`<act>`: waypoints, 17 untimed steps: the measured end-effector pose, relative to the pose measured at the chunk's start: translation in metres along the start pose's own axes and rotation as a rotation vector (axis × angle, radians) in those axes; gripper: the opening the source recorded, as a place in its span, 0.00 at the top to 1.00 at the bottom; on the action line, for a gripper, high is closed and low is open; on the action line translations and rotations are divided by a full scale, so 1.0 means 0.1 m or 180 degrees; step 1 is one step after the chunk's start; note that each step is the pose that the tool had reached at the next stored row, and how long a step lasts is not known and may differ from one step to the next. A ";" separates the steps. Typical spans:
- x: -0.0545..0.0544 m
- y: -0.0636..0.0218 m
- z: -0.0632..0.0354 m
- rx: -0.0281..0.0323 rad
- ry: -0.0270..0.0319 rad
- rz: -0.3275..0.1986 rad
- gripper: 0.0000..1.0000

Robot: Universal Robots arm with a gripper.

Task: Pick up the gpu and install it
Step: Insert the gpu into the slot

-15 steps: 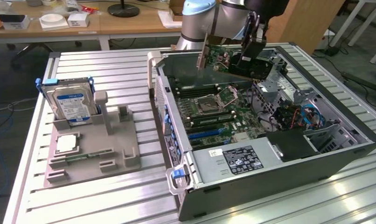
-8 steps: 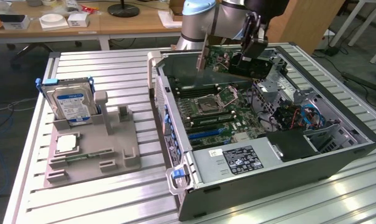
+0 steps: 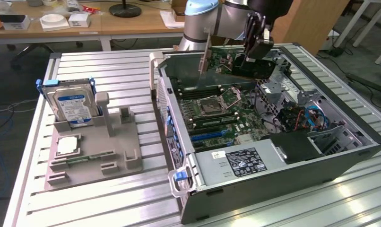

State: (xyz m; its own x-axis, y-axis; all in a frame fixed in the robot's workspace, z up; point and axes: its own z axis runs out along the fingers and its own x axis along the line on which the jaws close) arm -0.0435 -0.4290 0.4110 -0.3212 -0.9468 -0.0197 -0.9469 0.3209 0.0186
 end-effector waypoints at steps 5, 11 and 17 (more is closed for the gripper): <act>0.01 0.000 0.001 -0.0002 0.0001 -0.0115 0.73; 0.01 0.002 0.000 -0.0005 0.0005 -0.0266 0.73; 0.02 0.002 0.000 -0.0008 0.0008 -0.0425 0.73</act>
State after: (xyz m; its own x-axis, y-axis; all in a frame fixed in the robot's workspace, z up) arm -0.0442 -0.4305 0.4110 -0.1924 -0.9811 -0.0197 -0.9812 0.1920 0.0186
